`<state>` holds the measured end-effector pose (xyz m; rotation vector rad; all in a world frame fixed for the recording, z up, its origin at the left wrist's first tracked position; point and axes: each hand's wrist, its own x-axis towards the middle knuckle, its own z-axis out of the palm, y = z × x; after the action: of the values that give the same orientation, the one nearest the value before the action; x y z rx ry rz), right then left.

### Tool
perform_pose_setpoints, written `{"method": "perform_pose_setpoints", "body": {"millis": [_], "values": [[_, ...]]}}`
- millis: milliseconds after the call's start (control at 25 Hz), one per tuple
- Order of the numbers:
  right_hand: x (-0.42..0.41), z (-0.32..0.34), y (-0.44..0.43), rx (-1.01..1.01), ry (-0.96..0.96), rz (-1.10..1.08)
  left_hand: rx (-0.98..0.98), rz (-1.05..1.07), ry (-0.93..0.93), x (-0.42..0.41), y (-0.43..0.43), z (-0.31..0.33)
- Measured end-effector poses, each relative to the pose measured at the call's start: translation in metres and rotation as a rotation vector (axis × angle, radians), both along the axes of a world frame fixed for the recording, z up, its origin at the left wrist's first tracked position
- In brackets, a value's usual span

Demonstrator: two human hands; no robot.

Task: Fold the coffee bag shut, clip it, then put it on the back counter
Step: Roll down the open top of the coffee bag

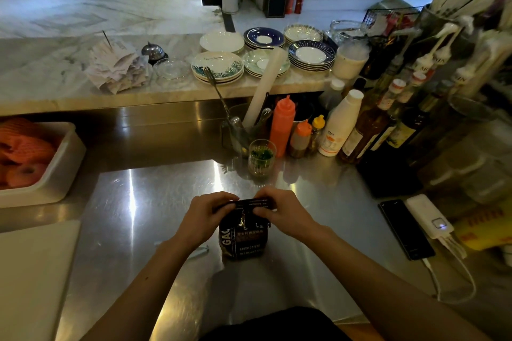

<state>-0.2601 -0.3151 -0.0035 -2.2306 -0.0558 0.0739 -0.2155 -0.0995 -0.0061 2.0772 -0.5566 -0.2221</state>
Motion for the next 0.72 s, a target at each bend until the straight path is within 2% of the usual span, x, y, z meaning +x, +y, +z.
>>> {"method": "perform_pose_setpoints", "body": {"millis": [160, 280, 480, 600, 720], "values": [[-0.001, -0.004, 0.0, 0.005, 0.007, -0.083, -0.047, 0.037, 0.096, -0.006, -0.001, -0.003], [-0.003, -0.005, -0.002, 0.032, 0.02, -0.024, 0.04, -0.02, 0.09, -0.004, 0.002, -0.005], [-0.005, -0.004, -0.011, 0.026, 0.091, 0.079, 0.019, -0.045, 0.082, -0.004, 0.007, -0.006], [-0.007, -0.009, -0.008, 0.016, 0.064, 0.0, -0.004, -0.011, 0.113, -0.005, 0.009, -0.009], [-0.011, -0.015, -0.005, 0.001, 0.001, -0.057, 0.062, -0.011, 0.11, -0.004, 0.009, -0.009]]}}
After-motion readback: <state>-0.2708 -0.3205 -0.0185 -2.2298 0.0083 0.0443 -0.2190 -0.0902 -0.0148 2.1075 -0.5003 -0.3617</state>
